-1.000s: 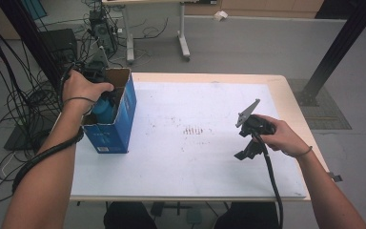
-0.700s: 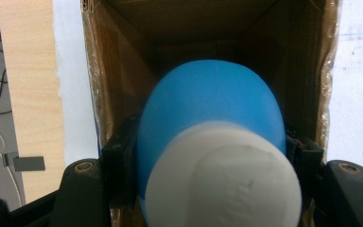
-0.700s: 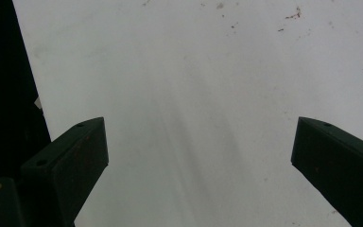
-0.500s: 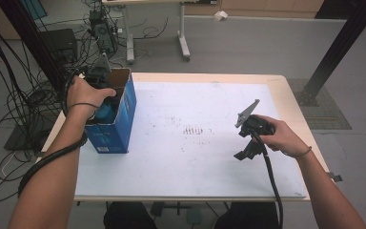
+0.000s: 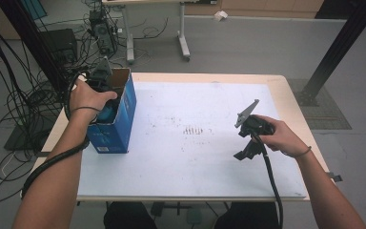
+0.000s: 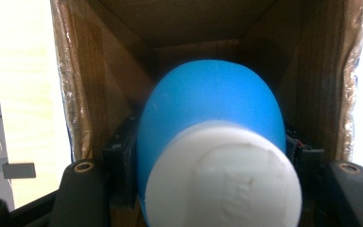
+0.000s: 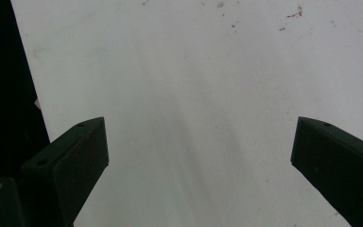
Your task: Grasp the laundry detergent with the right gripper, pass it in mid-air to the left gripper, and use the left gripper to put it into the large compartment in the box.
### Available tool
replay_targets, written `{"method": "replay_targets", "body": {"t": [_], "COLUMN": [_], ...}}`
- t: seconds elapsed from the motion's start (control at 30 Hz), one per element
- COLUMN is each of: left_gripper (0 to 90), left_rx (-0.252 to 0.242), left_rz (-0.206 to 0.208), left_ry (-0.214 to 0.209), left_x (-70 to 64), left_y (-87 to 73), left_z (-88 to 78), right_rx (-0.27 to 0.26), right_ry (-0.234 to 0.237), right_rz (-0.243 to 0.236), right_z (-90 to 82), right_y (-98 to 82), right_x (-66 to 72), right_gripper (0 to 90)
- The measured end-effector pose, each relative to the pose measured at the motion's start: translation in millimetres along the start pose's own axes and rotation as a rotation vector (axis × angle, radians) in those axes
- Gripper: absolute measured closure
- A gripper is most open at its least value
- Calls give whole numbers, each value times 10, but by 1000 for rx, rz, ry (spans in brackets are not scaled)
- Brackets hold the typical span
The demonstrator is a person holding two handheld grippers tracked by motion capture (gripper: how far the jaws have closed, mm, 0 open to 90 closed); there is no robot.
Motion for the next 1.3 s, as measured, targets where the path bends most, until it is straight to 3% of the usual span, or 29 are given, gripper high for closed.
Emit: {"method": "replay_targets", "body": {"t": [1.3], "left_gripper": [374], "left_rx": [-9], "left_rz": [-8], "left_ry": [5], "left_x": [-3], "left_y": [6], "left_z": [10], "right_rx": [0], "right_ry": [-7], "right_rz": [-4], "right_z": [-19], "right_y": [3], "right_x": [-2], "right_gripper": [49]}}
Point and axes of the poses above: each handheld gripper's, and its own axes: z roughly forward along the jaws, y roughly out of its top, x roughly to its left, the point moved 8 cm from there along z, roughly forward along the jaws, and after that the axes turned 8 degrees about -x, right-handed, at the moved point
